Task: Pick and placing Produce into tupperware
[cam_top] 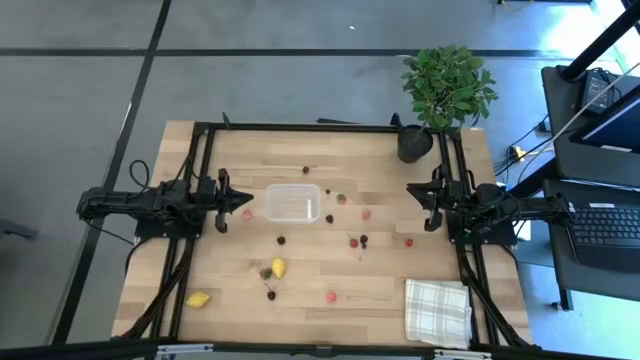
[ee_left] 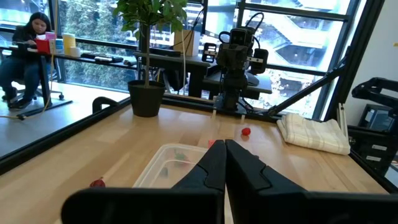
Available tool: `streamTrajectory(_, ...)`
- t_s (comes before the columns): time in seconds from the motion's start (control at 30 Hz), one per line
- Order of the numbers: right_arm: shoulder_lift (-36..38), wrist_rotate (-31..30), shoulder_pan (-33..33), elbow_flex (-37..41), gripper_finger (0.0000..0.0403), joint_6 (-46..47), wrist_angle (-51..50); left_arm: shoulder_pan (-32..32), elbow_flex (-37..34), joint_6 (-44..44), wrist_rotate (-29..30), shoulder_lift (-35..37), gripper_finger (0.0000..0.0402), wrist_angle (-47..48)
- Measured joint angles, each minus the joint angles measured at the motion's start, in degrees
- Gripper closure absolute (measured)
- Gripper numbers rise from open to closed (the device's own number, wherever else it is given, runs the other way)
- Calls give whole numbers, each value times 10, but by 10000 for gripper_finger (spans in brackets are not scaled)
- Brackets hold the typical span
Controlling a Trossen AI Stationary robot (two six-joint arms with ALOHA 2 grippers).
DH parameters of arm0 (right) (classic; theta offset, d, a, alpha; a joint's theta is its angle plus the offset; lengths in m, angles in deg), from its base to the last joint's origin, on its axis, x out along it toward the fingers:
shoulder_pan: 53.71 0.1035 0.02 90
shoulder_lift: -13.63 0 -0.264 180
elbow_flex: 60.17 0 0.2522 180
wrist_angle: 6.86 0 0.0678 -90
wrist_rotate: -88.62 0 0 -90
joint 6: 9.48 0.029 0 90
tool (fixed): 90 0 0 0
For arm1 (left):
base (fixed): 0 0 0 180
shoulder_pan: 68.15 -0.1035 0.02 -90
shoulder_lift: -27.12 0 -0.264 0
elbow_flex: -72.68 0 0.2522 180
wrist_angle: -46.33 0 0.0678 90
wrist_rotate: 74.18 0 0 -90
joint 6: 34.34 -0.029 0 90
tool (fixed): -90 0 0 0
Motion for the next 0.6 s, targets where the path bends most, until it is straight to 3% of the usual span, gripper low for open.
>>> streamTrajectory(0.17, 0, 0, 0, 0, 352, 1, 0, 0, 0, 0, 0, 0, 401, 0)
streamTrajectory(0.6, 0, 0, 0, 0, 352, 176, 1, 0, 0, 0, 0, 0, 401, 0)
